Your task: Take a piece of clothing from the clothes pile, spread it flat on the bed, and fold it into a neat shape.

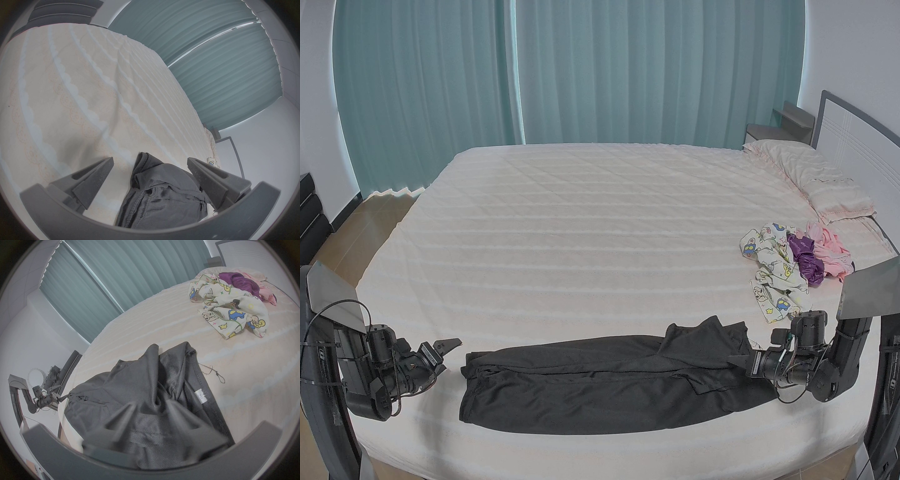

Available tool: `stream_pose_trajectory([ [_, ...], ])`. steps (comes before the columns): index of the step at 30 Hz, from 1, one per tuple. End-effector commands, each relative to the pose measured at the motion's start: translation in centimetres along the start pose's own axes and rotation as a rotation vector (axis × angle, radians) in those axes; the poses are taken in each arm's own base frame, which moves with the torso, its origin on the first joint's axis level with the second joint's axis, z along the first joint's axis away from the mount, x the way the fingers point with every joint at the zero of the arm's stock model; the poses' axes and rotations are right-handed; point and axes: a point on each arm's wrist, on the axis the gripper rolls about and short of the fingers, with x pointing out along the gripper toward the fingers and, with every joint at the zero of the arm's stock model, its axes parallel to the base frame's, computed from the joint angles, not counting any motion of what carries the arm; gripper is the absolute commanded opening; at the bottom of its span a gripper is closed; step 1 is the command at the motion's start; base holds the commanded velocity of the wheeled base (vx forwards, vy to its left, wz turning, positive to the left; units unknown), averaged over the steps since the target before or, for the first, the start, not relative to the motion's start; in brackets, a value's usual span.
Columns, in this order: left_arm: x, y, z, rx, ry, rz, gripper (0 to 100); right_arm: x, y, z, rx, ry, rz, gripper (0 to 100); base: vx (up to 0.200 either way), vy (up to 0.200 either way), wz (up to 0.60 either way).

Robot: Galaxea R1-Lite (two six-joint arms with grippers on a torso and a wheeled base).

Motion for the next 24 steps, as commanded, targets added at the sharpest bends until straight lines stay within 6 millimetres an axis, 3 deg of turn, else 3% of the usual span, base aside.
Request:
stream_pose_trajectory([
  [1, 0.0, -0.1, 0.1, 0.007, -0.011, -0.009, 100, -0.2, 0.0, 0.1, 0.002, -0.008, 0.002, 100, 0.0, 0.0, 0.0],
  [6, 0.1, -0.1, 0.2, 0.008, -0.014, -0.01, 100, -0.5, 0.2, 0.9, 0.003, -0.072, 0.023, 100, 0.0, 0.0, 0.0],
  [11, 0.5, -0.8, 0.8, 0.043, -0.054, -0.026, 100, -0.7, 0.8, 1.3, 0.14, -0.134, 0.051, 100, 0.0, 0.0, 0.0],
  [20, 3.3, -7.4, 0.1, 0.155, -0.074, -0.059, 100, -1.3, 1.0, 0.3, 0.344, -0.142, 0.077, 100, 0.0, 0.0, 0.0],
  [24, 4.0, -7.9, -0.9, 0.158, -0.066, 0.089, 100, -1.9, 0.9, -0.6, 0.355, -0.12, 0.056, 100, 0.0, 0.0, 0.0],
])
